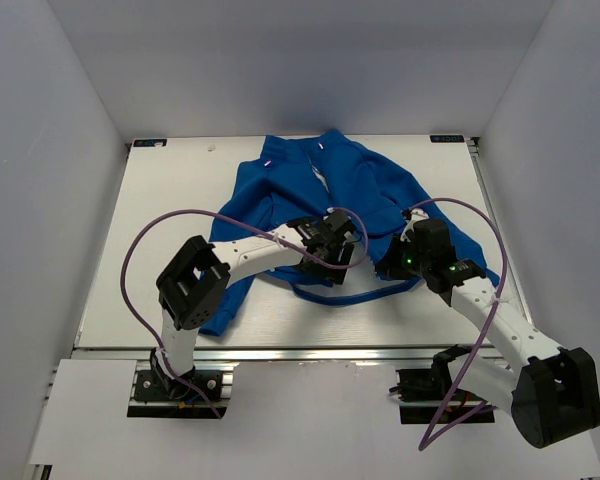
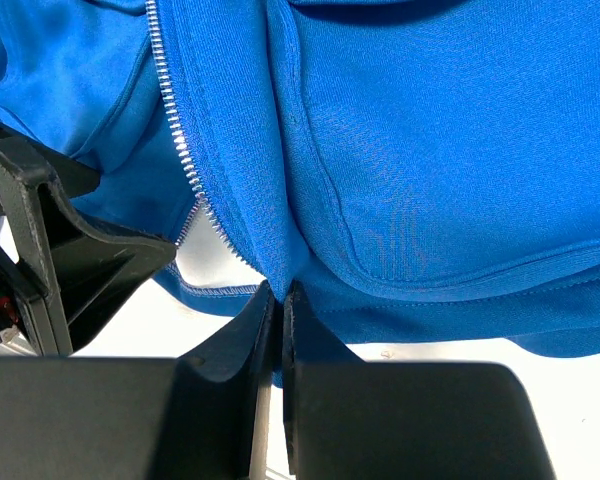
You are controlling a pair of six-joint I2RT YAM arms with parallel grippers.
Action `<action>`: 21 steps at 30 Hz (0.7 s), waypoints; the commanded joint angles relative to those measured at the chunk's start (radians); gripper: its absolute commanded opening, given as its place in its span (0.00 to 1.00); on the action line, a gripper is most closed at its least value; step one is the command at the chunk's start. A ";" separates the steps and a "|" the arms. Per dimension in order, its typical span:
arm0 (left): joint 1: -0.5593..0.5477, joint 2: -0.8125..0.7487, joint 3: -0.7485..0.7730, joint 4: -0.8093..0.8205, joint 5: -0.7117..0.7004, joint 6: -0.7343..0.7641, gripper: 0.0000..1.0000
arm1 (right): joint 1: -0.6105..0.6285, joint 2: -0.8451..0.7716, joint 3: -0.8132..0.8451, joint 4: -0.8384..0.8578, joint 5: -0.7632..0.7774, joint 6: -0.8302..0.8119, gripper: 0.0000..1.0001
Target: Zip up the jacket
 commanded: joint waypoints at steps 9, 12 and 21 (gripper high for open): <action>0.011 -0.025 -0.045 0.022 -0.010 -0.012 0.64 | -0.008 -0.011 -0.003 0.012 0.000 -0.001 0.00; 0.011 -0.024 -0.054 0.032 -0.001 -0.011 0.58 | -0.009 -0.008 -0.003 0.011 0.003 -0.004 0.00; 0.011 -0.022 -0.062 0.053 0.023 -0.003 0.24 | -0.011 0.001 -0.003 0.009 -0.006 -0.013 0.00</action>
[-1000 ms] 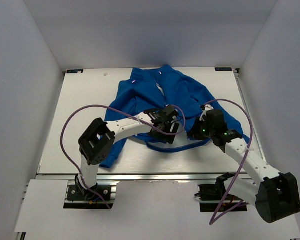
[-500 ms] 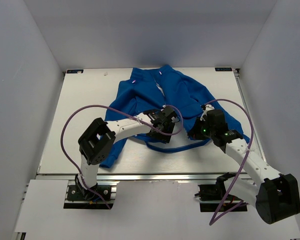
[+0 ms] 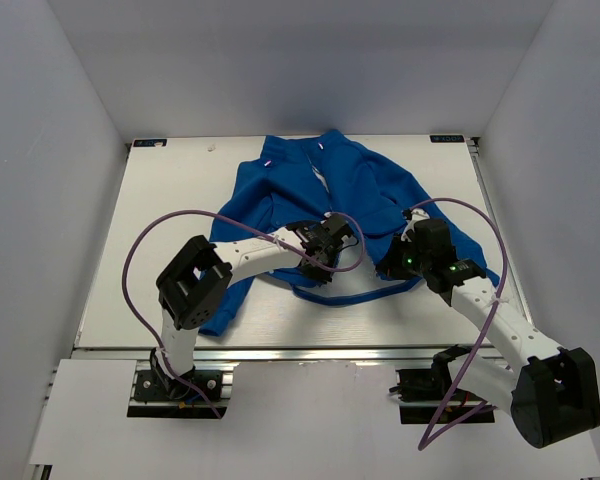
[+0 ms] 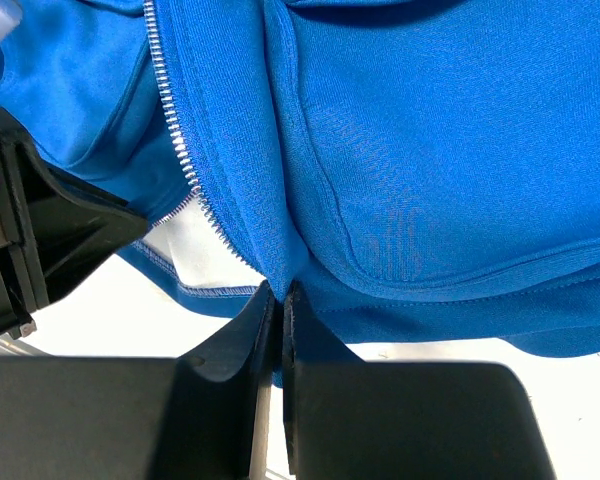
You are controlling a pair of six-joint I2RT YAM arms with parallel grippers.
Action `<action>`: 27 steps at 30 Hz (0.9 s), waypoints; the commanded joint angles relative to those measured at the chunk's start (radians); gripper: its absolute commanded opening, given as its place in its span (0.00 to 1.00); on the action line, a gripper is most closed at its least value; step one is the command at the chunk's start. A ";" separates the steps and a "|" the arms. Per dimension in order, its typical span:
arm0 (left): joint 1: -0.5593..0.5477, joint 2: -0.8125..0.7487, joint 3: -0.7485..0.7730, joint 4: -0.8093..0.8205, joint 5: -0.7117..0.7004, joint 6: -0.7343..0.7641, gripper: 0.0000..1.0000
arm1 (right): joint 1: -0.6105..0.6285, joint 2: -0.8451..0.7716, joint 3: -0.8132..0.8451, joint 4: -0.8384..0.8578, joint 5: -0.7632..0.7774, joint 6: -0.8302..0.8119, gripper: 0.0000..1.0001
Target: Zip up the jacket
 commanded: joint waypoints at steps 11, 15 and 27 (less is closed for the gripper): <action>0.011 -0.096 -0.039 0.072 0.054 0.031 0.00 | -0.013 -0.011 -0.021 0.045 -0.105 -0.032 0.00; 0.020 -0.175 -0.078 0.128 0.063 0.031 0.00 | -0.018 -0.016 -0.021 0.089 -0.165 -0.022 0.00; 0.046 -0.529 -0.362 0.442 0.059 -0.062 0.00 | -0.035 -0.026 -0.031 0.314 -0.323 0.076 0.00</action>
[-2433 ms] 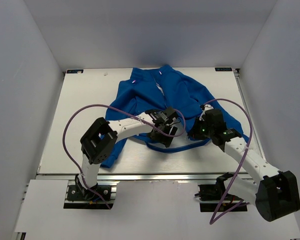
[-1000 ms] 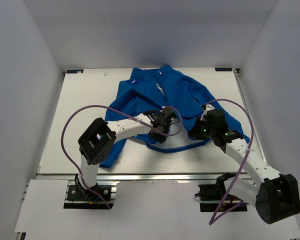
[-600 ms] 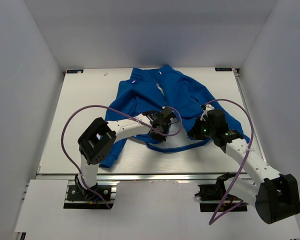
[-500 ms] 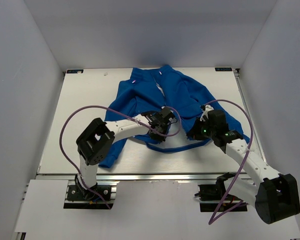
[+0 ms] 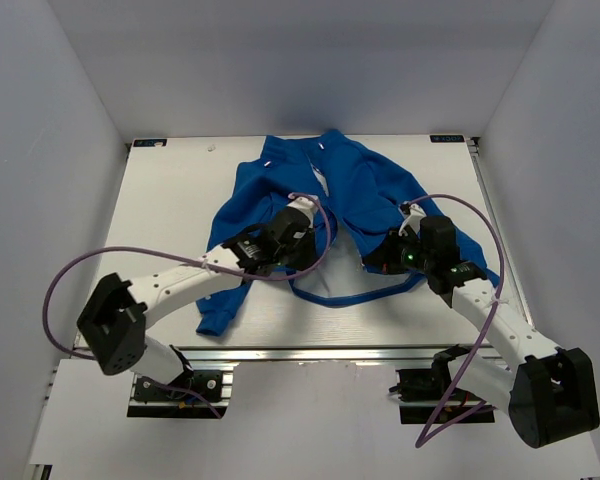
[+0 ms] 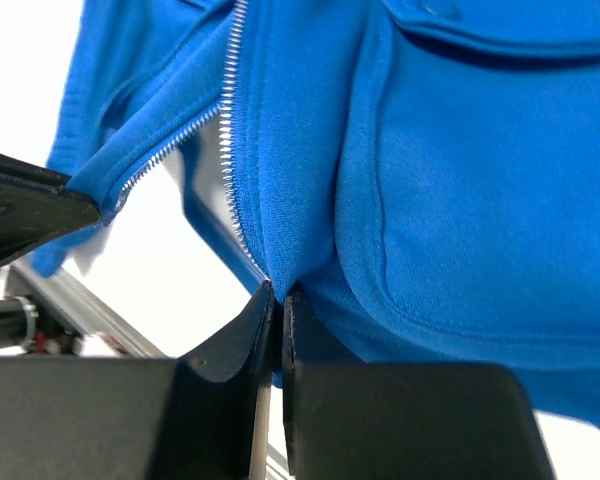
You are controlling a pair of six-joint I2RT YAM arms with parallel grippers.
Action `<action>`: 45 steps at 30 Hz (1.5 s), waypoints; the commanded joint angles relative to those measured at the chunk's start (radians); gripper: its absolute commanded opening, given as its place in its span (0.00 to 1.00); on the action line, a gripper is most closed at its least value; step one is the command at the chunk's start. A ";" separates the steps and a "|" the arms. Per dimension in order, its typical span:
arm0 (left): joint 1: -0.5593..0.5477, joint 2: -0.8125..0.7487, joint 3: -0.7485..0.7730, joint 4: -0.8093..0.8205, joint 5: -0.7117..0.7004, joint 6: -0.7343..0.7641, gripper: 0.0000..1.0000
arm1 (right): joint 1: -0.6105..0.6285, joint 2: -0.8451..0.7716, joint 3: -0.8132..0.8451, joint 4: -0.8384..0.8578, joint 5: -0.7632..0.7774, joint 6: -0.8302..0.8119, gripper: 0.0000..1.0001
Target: Zip up the jacket
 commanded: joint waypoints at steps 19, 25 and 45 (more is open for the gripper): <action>0.015 -0.382 -0.209 0.514 -0.224 -0.144 0.00 | -0.117 -0.026 0.056 0.669 -0.234 0.327 0.00; 0.015 -0.443 -0.209 0.485 -0.360 -0.130 0.00 | -0.226 -0.073 0.093 0.611 -0.252 0.263 0.00; 0.015 -0.107 -0.067 0.806 -0.065 -0.112 0.00 | -0.099 0.126 0.135 0.946 -0.418 0.259 0.00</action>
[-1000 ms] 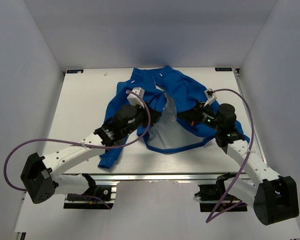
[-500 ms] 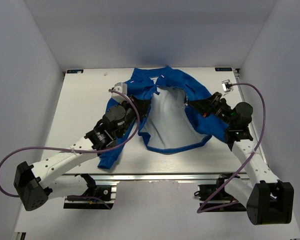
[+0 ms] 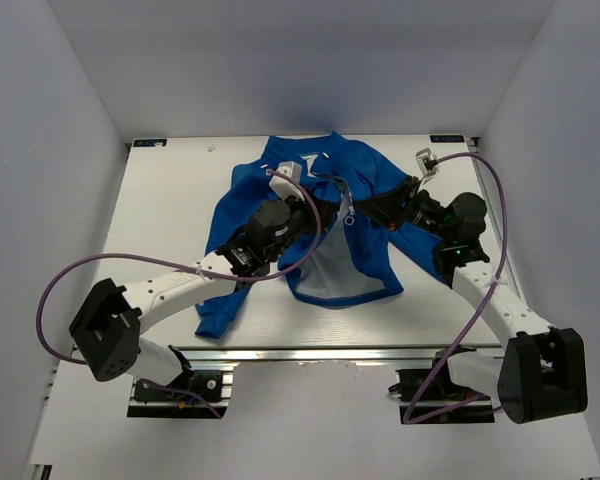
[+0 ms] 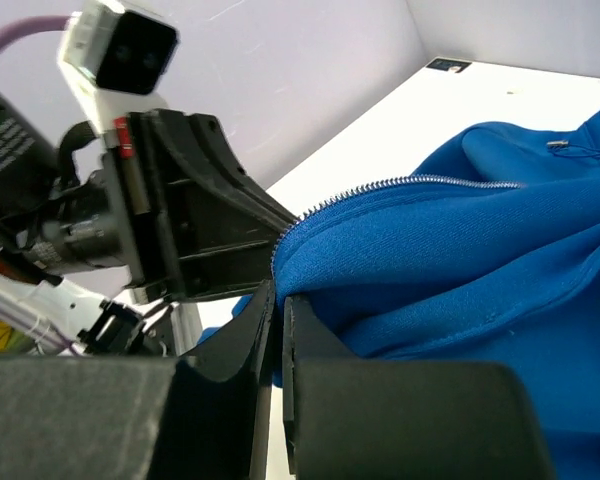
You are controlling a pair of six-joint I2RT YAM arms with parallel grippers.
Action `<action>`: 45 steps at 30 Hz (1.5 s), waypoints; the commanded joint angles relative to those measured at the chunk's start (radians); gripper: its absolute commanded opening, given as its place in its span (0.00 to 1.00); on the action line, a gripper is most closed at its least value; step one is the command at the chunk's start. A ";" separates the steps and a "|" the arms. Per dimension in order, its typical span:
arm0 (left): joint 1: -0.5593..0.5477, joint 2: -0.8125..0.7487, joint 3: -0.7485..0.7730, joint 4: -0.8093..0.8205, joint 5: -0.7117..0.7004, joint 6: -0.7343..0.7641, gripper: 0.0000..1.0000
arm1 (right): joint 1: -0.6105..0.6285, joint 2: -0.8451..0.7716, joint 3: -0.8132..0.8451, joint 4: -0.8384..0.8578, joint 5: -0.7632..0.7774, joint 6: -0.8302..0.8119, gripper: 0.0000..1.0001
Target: Zip up the jacket
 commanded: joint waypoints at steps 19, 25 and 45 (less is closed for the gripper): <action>0.001 -0.053 -0.003 0.263 -0.070 0.019 0.00 | 0.011 0.266 0.064 0.689 0.046 0.396 0.00; 0.003 -0.076 -0.054 0.343 -0.127 0.016 0.00 | 0.033 0.291 0.107 0.690 0.026 0.392 0.00; 0.003 -0.101 -0.103 0.426 -0.107 -0.005 0.00 | 0.071 0.283 0.124 0.571 0.061 0.324 0.00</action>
